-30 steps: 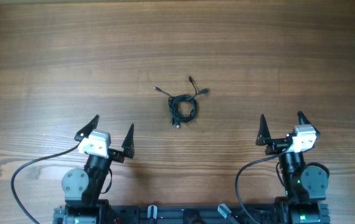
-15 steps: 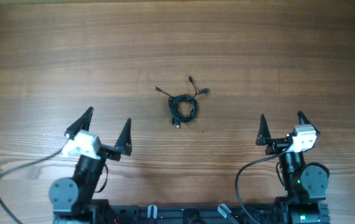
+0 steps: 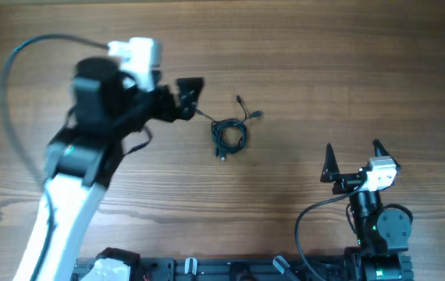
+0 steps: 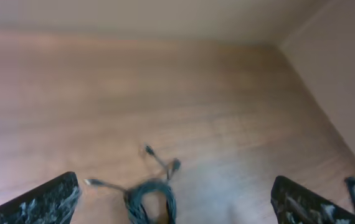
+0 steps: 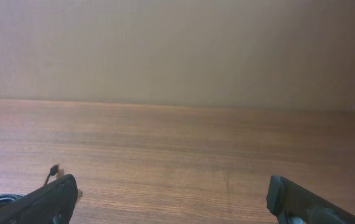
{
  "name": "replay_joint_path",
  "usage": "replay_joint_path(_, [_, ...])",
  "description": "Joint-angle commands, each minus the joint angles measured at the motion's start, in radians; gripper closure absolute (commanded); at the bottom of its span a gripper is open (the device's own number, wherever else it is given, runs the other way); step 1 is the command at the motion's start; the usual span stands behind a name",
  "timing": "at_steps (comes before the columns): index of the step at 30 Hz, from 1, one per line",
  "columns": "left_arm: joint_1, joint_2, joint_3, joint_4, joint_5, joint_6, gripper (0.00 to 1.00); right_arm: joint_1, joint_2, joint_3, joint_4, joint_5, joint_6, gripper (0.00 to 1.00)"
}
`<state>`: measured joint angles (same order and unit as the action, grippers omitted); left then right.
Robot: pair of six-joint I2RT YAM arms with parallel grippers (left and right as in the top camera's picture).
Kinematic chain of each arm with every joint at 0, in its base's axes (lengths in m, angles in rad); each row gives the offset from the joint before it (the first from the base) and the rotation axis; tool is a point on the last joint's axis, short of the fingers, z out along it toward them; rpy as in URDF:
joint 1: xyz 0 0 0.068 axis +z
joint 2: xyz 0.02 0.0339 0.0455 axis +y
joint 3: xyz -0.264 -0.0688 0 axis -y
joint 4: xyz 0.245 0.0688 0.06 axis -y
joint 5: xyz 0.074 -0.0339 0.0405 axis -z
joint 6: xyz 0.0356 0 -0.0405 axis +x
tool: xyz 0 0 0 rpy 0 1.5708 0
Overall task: Untangle cables
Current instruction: 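Reach the left gripper to the black cable bundle and grasp it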
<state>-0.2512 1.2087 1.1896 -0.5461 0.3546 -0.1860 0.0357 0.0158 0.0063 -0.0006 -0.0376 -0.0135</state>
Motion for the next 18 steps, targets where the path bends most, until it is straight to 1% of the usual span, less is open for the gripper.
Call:
replay_joint_path(1, [-0.037,0.194,0.009,0.006,0.025,-0.010,0.00,-0.001,-0.008,-0.001,0.002,-0.013,-0.010,0.00])
replay_joint_path(2, [-0.041,0.258,0.009,0.018,0.018,-0.009,0.04,-0.001,-0.008,-0.001,0.002,-0.013,-0.010,0.00])
replay_joint_path(3, [-0.042,0.308,0.009,0.023,0.012,-0.010,0.19,-0.001,-0.008,-0.001,0.002,-0.013,-0.010,0.00])
replay_joint_path(4, [-0.042,0.380,0.009,0.023,0.011,-0.010,0.32,-0.001,-0.008,-0.001,0.002,-0.013,-0.010,0.00])
replay_joint_path(6, [-0.056,0.517,0.009,0.023,-0.006,-0.032,0.31,-0.001,-0.008,-0.001,0.002,-0.013,-0.010,0.00])
replay_joint_path(7, [-0.072,0.565,0.009,0.021,-0.054,-0.032,0.31,-0.001,-0.008,-0.001,0.002,-0.013,-0.011,0.00])
replay_joint_path(8, [-0.093,0.602,0.009,0.020,-0.097,-0.032,0.30,-0.001,-0.008,-0.001,0.002,-0.013,-0.010,0.00])
replay_joint_path(10, [-0.124,0.639,0.009,0.021,-0.122,-0.031,0.32,-0.001,-0.008,-0.001,0.002,-0.013,-0.010,0.00])
replay_joint_path(11, [-0.151,0.656,0.009,0.020,-0.134,-0.031,0.34,-0.001,-0.008,-0.001,0.002,-0.013,-0.010,0.00])
replay_joint_path(13, [-0.189,0.669,0.008,0.011,-0.211,-0.031,0.50,-0.001,-0.008,-0.001,0.002,-0.013,-0.010,0.00])
replay_joint_path(14, [-0.212,0.679,0.008,0.000,-0.299,-0.032,0.54,-0.001,-0.008,-0.001,0.002,-0.013,-0.010,0.00])
replay_joint_path(15, [-0.229,0.688,0.007,-0.012,-0.351,-0.032,0.54,-0.001,-0.008,-0.001,0.002,-0.013,-0.010,0.00])
replay_joint_path(16, [-0.237,0.701,0.003,-0.015,-0.373,-0.032,0.54,-0.001,-0.008,-0.001,0.002,-0.013,-0.010,0.00])
replay_joint_path(18, [-0.243,0.727,-0.001,-0.015,-0.372,-0.032,0.56,-0.001,-0.008,-0.001,0.002,-0.013,-0.010,0.00])
